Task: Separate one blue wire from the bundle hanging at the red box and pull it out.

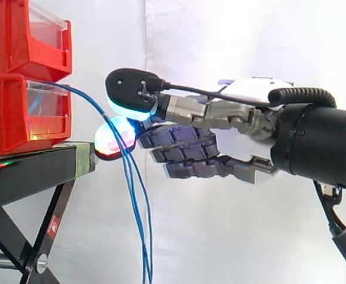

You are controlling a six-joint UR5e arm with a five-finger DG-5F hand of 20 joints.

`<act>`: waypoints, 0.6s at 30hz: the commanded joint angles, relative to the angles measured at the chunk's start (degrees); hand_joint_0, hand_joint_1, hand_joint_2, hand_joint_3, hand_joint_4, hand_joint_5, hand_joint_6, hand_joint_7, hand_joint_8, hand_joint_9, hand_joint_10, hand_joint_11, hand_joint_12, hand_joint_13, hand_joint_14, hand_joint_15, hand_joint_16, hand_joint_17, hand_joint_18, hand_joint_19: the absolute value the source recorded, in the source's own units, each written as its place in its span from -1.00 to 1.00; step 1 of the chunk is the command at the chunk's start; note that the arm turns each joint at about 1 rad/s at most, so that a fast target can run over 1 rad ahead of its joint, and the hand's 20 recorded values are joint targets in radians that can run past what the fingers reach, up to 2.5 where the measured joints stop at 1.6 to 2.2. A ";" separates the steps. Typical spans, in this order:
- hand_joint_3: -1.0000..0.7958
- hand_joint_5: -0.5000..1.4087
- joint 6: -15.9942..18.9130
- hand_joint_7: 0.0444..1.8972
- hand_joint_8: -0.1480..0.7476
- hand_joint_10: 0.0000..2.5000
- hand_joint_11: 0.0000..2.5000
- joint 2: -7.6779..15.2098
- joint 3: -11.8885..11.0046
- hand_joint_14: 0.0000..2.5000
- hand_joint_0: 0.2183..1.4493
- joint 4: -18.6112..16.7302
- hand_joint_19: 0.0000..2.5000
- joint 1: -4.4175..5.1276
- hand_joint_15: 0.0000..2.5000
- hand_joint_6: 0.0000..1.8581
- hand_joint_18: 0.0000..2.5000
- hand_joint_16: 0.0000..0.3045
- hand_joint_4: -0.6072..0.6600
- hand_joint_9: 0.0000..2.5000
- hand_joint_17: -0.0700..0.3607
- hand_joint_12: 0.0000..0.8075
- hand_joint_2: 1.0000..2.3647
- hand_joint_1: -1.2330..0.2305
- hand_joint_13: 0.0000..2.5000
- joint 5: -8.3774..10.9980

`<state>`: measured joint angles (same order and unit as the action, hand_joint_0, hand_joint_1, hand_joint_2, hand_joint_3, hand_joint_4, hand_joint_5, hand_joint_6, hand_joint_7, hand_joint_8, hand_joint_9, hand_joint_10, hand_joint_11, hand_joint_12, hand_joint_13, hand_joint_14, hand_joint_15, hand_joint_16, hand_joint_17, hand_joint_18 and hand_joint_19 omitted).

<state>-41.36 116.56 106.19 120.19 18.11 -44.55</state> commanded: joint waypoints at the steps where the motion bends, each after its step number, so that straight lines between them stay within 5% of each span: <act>1: -0.44 -0.70 0.66 -0.08 -0.04 -1.00 -1.00 2.18 -0.02 -1.00 -0.53 0.22 -0.99 1.05 -0.96 -0.46 -1.00 -0.51 0.43 -0.88 0.11 -0.02 -1.00 -0.05 -1.00 1.14; 5: -0.44 -0.70 4.00 -0.08 -0.04 -1.00 -1.00 4.91 -0.63 -1.00 -0.52 -1.36 -0.98 1.93 -0.96 -0.46 -1.00 -0.51 0.44 -0.87 0.10 -0.03 -1.00 -0.06 -1.00 1.14; 18: -0.44 -0.69 14.46 -0.07 -0.03 -1.00 -1.00 4.91 -3.18 -1.00 -0.51 0.92 -0.94 2.19 -0.95 -0.46 -1.00 -0.53 0.45 -0.82 0.08 -0.03 -1.00 -0.07 -0.97 1.14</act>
<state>-29.49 121.48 103.85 120.35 20.29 -43.48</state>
